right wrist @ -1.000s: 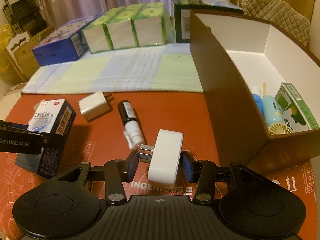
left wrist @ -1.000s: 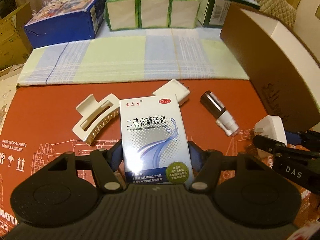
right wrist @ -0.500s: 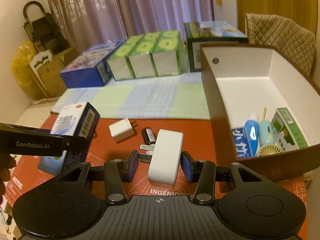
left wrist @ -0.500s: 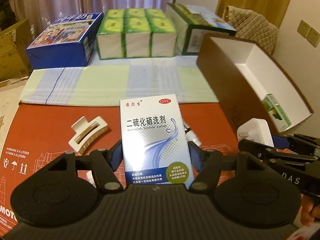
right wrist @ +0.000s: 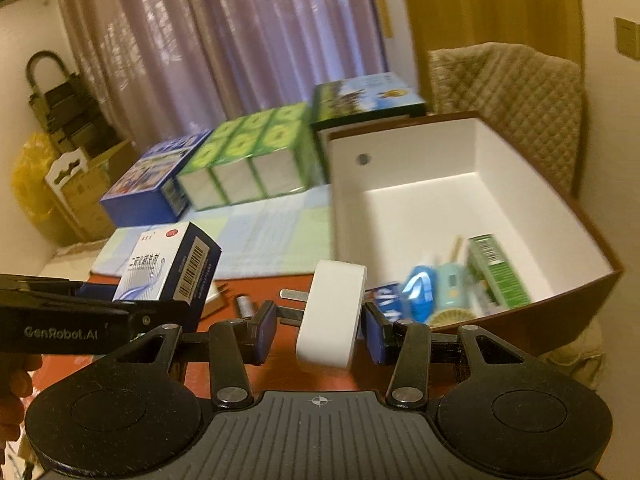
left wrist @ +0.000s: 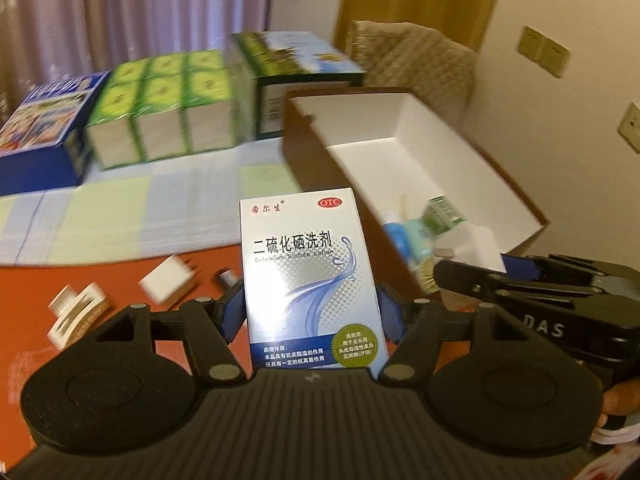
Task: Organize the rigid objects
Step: 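Lift and carry the medicine box and charger plug over the brown box with both grippers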
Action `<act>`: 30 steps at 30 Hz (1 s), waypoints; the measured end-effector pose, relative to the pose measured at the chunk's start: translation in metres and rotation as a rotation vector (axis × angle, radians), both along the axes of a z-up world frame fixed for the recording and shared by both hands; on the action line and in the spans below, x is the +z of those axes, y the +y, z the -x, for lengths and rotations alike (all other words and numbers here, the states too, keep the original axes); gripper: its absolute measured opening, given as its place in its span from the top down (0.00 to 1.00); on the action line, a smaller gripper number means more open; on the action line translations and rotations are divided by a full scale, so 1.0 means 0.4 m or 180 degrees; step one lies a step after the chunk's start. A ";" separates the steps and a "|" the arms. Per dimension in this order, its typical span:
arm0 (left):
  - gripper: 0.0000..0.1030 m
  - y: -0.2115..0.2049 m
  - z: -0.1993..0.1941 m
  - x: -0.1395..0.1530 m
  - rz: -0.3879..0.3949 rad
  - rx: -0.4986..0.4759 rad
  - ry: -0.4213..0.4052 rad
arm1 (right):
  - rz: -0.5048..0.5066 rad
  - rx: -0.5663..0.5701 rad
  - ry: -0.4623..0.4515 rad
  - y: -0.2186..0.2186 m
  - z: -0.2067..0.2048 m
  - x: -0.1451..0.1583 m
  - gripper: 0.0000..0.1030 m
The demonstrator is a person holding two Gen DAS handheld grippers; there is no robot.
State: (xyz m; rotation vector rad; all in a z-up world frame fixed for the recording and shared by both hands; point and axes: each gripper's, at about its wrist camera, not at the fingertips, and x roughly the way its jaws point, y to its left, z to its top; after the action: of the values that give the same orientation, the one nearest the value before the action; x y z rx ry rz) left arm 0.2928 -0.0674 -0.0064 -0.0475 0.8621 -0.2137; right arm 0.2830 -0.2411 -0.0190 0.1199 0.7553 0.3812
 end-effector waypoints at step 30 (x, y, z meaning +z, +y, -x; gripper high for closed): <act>0.38 -0.337 -0.446 -0.070 -0.0314 -0.0297 0.0114 | 0.0301 -0.0141 0.0029 -0.285 -0.420 -0.034 0.58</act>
State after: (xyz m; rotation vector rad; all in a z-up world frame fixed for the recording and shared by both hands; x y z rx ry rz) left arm 0.4711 -0.2022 -0.0343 0.0813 0.9104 -0.2582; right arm 0.4510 -0.3550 -0.0326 0.0494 0.7772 0.3024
